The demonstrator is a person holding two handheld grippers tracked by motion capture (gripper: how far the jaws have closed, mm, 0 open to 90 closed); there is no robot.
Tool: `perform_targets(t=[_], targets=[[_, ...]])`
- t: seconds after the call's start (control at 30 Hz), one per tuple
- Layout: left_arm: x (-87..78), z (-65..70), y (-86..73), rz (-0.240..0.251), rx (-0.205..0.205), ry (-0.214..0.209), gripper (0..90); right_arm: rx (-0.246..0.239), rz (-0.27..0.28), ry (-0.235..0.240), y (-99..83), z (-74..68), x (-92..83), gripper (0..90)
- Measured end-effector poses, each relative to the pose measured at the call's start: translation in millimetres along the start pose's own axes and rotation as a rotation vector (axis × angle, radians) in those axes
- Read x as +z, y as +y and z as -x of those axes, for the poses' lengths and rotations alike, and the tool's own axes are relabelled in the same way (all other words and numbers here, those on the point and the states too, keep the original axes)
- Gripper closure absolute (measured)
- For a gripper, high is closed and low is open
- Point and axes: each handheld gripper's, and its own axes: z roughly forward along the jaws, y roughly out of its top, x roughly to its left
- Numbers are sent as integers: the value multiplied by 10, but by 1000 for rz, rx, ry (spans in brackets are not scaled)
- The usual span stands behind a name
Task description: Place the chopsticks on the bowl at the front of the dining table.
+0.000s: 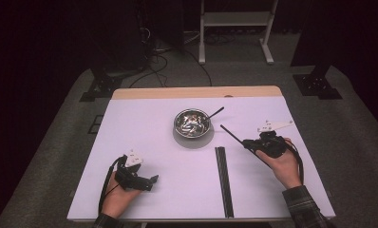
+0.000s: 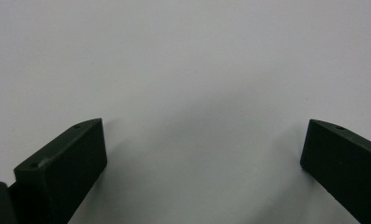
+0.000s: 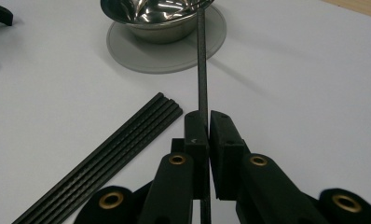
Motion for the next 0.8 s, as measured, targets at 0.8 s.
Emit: perform_targets(t=[0.8], targets=[[1,1,0,2,-2,-1,0,-5,3,2,246,30,92,855]])
